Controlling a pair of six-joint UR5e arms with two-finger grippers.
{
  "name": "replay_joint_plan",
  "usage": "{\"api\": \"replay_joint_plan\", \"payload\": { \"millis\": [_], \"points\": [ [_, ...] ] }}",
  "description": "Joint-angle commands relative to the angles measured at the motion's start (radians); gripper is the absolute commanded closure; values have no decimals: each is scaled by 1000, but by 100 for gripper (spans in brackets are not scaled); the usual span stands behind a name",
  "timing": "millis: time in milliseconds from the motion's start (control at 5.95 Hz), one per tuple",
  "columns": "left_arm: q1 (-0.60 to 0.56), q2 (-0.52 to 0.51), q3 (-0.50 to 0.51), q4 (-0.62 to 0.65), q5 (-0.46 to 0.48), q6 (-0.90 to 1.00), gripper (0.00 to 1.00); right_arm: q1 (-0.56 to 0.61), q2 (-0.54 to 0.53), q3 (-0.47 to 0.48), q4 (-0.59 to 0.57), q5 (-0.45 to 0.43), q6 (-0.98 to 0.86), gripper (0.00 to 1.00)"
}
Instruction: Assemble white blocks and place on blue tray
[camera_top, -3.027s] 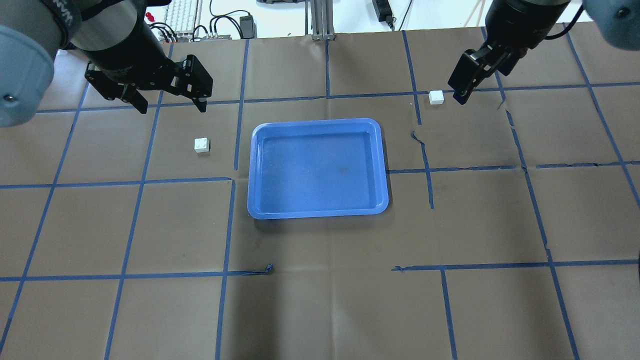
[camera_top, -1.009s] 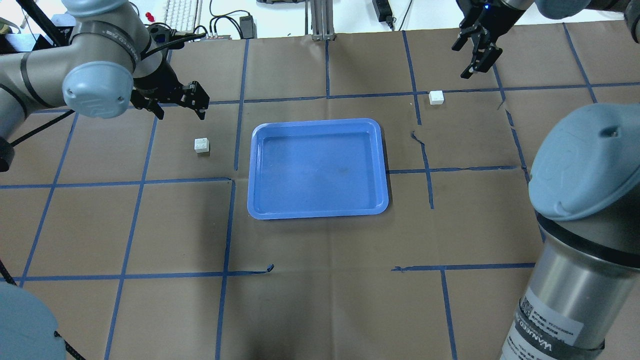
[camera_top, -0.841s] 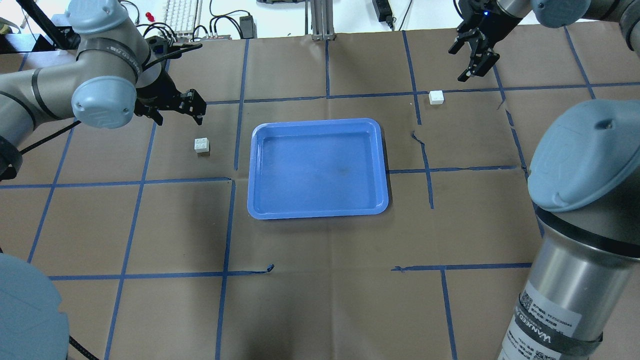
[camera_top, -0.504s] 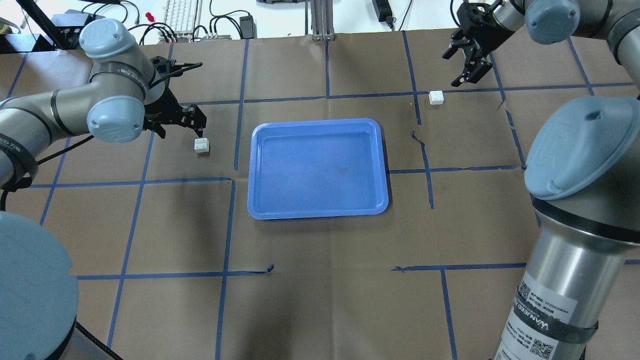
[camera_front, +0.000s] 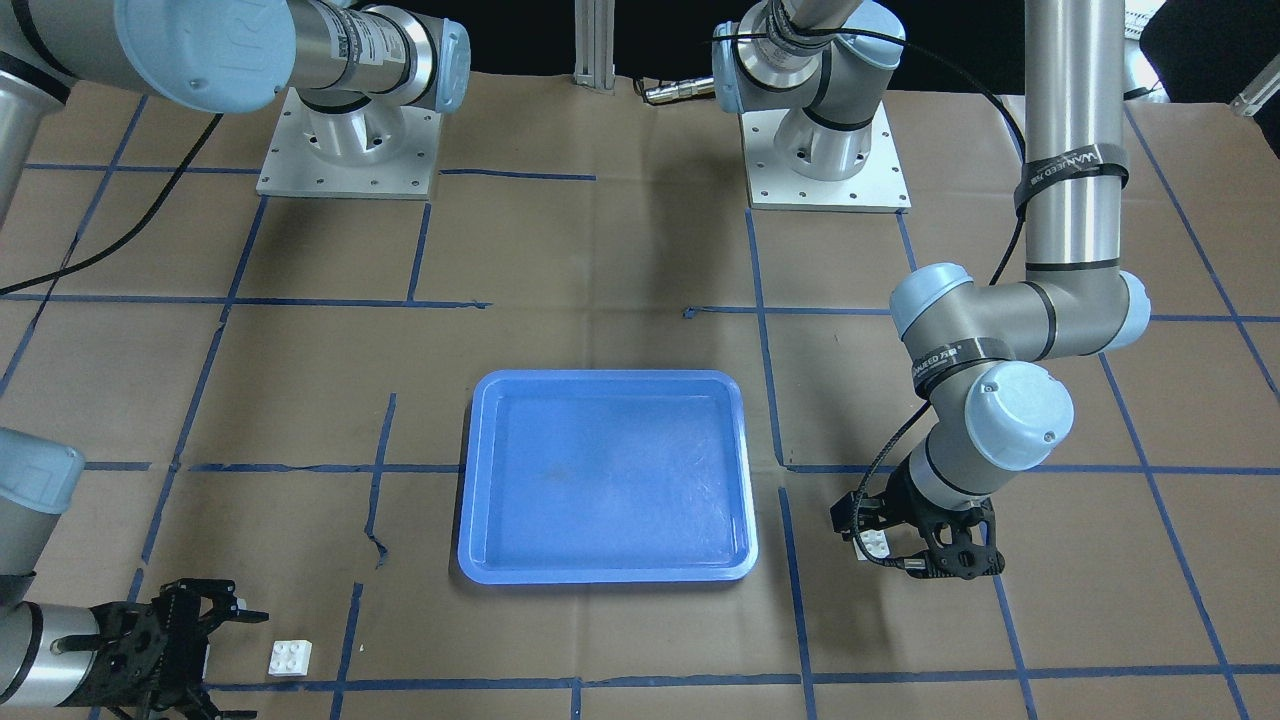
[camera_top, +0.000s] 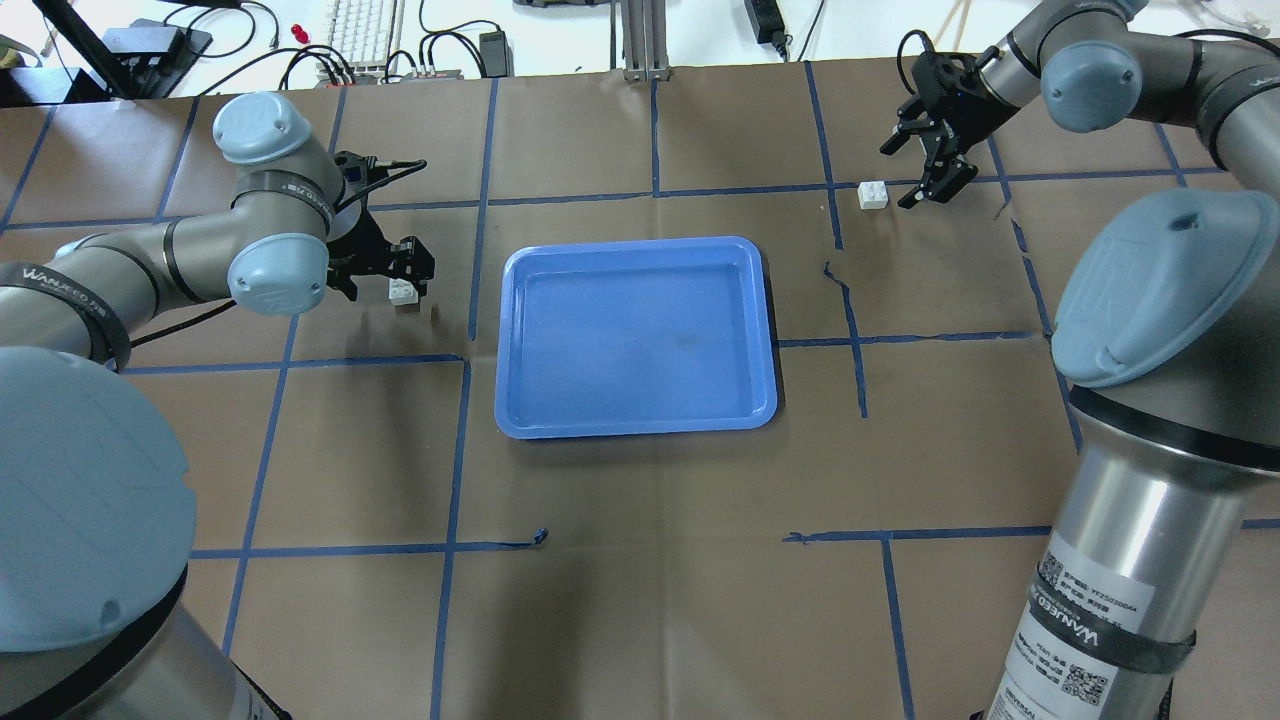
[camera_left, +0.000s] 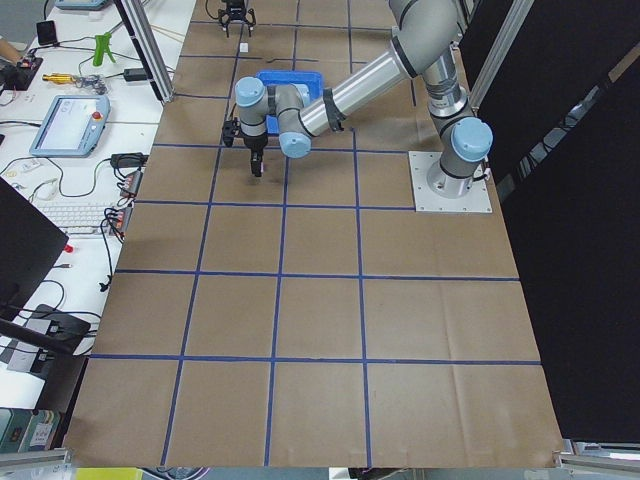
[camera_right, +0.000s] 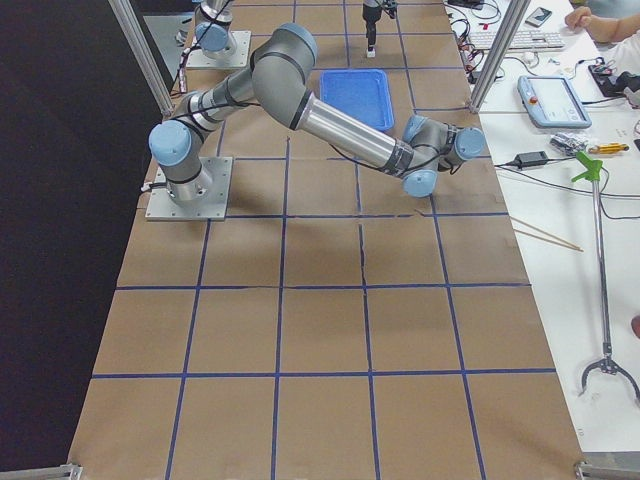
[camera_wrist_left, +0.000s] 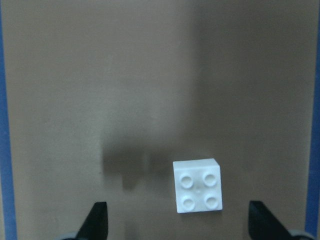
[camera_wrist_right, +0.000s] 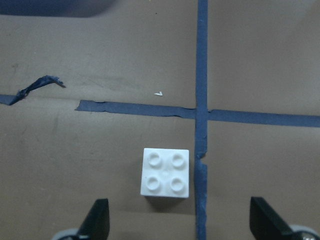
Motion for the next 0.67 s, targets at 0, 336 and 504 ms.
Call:
{"api": "replay_joint_plan", "payload": {
  "millis": [0,336,504],
  "points": [
    [-34,-3,-2,-2,-2,-34,31,-1,-8,34,-19,1,2,0],
    [-36,3,18,5,4,-14,100,0,-14,32,-17,0,0,2],
    [-34,4,18,7,6,11,100,3,-16,31,-16,0,0,10]
  ]
}}
